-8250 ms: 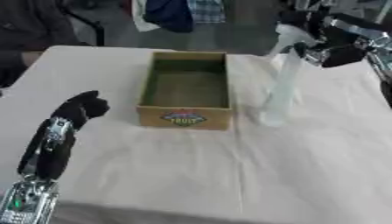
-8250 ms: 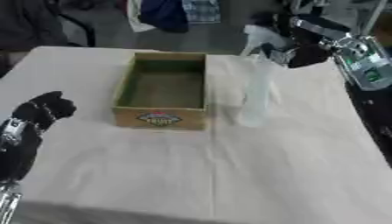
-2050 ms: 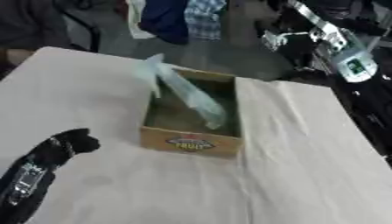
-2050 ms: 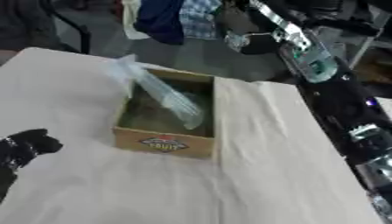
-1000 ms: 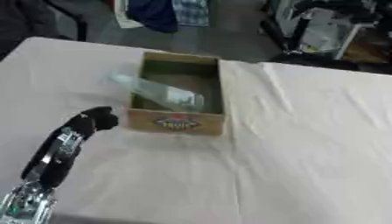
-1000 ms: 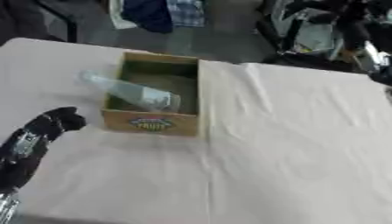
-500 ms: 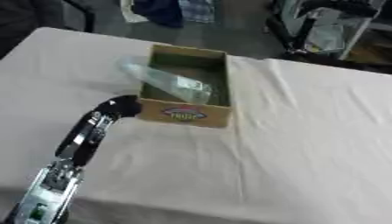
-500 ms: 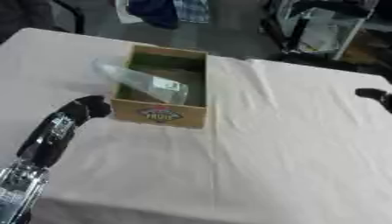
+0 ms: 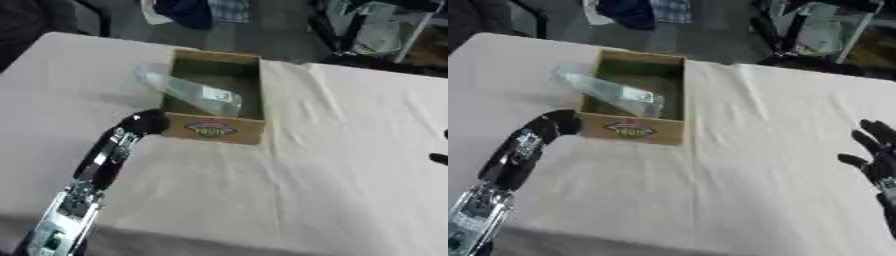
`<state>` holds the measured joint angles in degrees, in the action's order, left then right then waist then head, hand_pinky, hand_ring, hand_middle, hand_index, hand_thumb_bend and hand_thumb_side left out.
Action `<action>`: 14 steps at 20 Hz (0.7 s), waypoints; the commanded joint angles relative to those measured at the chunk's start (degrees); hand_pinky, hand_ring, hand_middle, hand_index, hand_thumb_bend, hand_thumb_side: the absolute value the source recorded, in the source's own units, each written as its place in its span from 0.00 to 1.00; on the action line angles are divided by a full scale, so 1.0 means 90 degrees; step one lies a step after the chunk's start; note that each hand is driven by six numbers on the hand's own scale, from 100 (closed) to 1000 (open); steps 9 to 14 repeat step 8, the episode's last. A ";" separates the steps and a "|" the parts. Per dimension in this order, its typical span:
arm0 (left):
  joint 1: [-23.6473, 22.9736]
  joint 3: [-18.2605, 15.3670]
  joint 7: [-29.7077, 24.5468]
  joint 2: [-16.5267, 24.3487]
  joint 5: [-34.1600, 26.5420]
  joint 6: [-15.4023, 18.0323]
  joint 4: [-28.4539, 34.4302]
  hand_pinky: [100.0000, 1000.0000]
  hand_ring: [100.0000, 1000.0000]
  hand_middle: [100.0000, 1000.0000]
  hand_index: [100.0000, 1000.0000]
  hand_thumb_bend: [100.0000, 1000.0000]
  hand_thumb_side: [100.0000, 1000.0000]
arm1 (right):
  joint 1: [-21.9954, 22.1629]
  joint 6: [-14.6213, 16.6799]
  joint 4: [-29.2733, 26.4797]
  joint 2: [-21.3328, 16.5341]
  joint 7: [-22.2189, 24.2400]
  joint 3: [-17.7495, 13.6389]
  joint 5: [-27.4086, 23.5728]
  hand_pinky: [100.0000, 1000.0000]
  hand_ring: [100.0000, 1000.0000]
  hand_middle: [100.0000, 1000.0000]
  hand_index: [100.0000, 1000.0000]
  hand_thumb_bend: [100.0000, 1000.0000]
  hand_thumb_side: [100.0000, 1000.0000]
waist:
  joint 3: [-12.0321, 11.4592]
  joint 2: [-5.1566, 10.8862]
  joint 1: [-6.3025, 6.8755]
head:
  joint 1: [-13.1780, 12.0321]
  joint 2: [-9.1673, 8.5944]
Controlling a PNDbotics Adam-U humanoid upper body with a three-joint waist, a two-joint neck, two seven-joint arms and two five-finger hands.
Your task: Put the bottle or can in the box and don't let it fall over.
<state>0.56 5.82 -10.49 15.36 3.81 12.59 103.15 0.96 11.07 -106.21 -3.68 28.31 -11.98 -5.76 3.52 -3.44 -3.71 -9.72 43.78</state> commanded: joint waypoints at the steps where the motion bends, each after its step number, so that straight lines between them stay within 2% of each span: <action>1: 0.0049 -0.0002 0.0057 -0.0041 0.0054 0.0026 0.0173 0.81 0.74 0.68 0.85 0.04 1.00 | -0.0134 -0.0048 -0.0066 -0.0068 -0.0116 -0.0056 0.0134 0.79 1.00 0.98 1.00 0.00 0.53 | 0.0081 -0.0051 0.0084 | -0.0017 0.0037; 5: 0.0129 -0.0029 0.0125 -0.0153 0.0060 0.0026 0.0198 0.81 0.74 0.68 0.85 0.04 1.00 | -0.0290 -0.0071 -0.0133 -0.0155 -0.0179 -0.0055 0.0146 0.78 1.00 0.98 1.00 0.00 0.52 | 0.0511 -0.0232 0.0259 | -0.0076 -0.0131; 7: 0.0188 -0.0027 0.0167 -0.0171 0.0031 0.0026 0.0212 0.81 0.74 0.68 0.85 0.04 1.00 | -0.0345 -0.0080 -0.0164 -0.0188 -0.0186 -0.0038 0.0126 0.78 1.00 0.97 1.00 0.00 0.52 | 0.0691 -0.0278 0.0302 | -0.0122 -0.0161; 14: 0.0207 -0.0018 0.0182 -0.0177 0.0013 0.0022 0.0211 0.81 0.74 0.68 0.85 0.04 1.00 | -0.0355 -0.0085 -0.0173 -0.0190 -0.0183 -0.0028 0.0113 0.78 1.00 0.97 1.00 0.00 0.52 | 0.0736 -0.0283 0.0300 | -0.0142 -0.0157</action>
